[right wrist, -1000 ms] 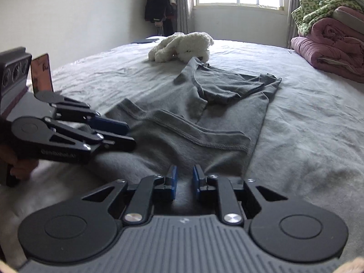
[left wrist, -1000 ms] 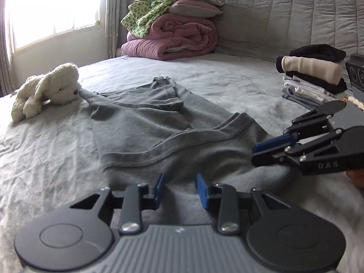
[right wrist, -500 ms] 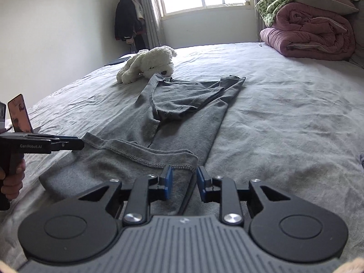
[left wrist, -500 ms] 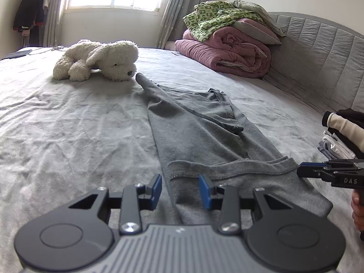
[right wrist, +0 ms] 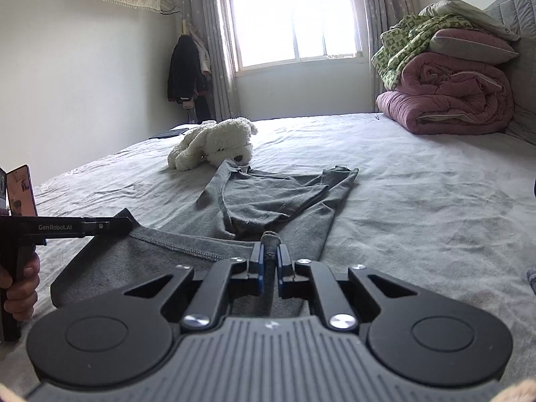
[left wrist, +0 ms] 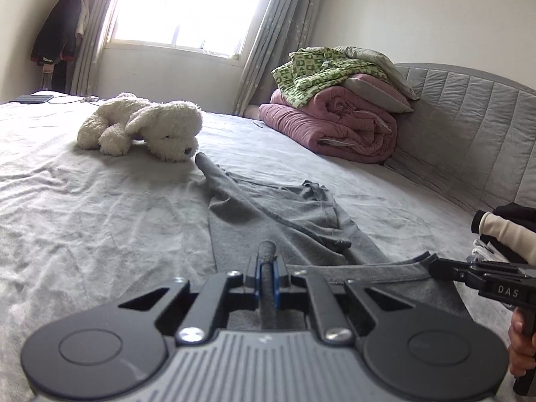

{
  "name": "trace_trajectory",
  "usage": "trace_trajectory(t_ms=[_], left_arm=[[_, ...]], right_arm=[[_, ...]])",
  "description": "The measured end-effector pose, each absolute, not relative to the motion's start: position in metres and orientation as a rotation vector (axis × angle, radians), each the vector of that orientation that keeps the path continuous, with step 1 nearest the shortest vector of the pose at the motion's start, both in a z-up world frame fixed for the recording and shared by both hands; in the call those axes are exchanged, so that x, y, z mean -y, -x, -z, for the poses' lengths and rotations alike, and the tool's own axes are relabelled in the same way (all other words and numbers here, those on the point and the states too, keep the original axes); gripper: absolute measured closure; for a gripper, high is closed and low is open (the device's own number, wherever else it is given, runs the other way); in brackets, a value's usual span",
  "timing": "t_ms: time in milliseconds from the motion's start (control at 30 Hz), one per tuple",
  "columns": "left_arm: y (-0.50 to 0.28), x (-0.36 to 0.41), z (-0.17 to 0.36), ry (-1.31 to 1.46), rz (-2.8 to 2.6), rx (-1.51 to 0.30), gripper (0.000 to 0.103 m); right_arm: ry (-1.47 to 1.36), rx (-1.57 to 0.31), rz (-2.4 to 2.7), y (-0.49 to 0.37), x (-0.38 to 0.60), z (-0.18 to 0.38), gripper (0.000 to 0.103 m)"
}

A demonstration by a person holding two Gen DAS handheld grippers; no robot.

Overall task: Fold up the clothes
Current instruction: 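Carry the hem end over toward the collar with both grippers and lay it down, then open both grippers and release the folded hem onto the shirt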

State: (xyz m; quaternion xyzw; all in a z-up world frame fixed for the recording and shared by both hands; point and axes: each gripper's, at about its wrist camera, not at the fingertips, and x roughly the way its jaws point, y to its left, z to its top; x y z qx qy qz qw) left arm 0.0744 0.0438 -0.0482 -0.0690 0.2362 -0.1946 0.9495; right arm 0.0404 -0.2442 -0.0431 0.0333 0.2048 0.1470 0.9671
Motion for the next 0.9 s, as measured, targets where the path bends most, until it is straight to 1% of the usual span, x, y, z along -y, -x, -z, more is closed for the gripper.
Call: trace_trajectory(t_ms=[133, 233, 300, 367, 400, 467, 500, 633, 800, 833, 867, 900], left_arm=[[-0.087, -0.034, 0.065, 0.09, 0.361, -0.564, 0.092], [-0.09, -0.039, 0.066, 0.118, 0.359, -0.577, 0.088], [-0.088, -0.041, 0.062, 0.122, 0.35, -0.574, 0.083], [-0.083, -0.039, 0.054, 0.103, 0.332, -0.557, 0.067], [-0.08, -0.039, 0.05, 0.095, 0.332, -0.544, 0.064], [-0.069, -0.036, 0.039, 0.084, 0.374, -0.505, 0.059], [-0.064, -0.033, 0.034, 0.073, 0.406, -0.489, 0.058], [-0.042, -0.016, 0.031, -0.008, 0.587, -0.473, 0.057], [-0.025, -0.003, 0.047, -0.164, 0.723, -0.515, 0.057], [-0.024, -0.006, 0.052, -0.192, 0.726, -0.513, 0.057], [-0.022, -0.01, 0.056, -0.22, 0.728, -0.51, 0.054], [-0.021, -0.013, 0.061, -0.248, 0.731, -0.508, 0.052]], right_arm=[[-0.059, -0.543, -0.286, -0.06, 0.241, 0.066, 0.094], [-0.057, -0.556, -0.283, -0.06, 0.239, 0.064, 0.093], [-0.048, -0.549, -0.279, -0.056, 0.237, 0.059, 0.086], [-0.04, -0.542, -0.275, -0.052, 0.235, 0.054, 0.083], [-0.035, -0.539, -0.272, -0.05, 0.234, 0.052, 0.081], [-0.029, -0.518, -0.287, -0.043, 0.232, 0.044, 0.066], [-0.026, -0.507, -0.296, -0.039, 0.231, 0.04, 0.064], [-0.013, -0.484, -0.464, -0.021, 0.216, 0.028, 0.064], [0.121, -0.549, -0.55, -0.008, 0.196, 0.046, 0.064], [0.147, -0.57, -0.551, -0.007, 0.196, 0.052, 0.065], [0.168, -0.575, -0.552, -0.006, 0.201, 0.057, 0.07], [0.188, -0.575, -0.554, -0.005, 0.208, 0.062, 0.072]])
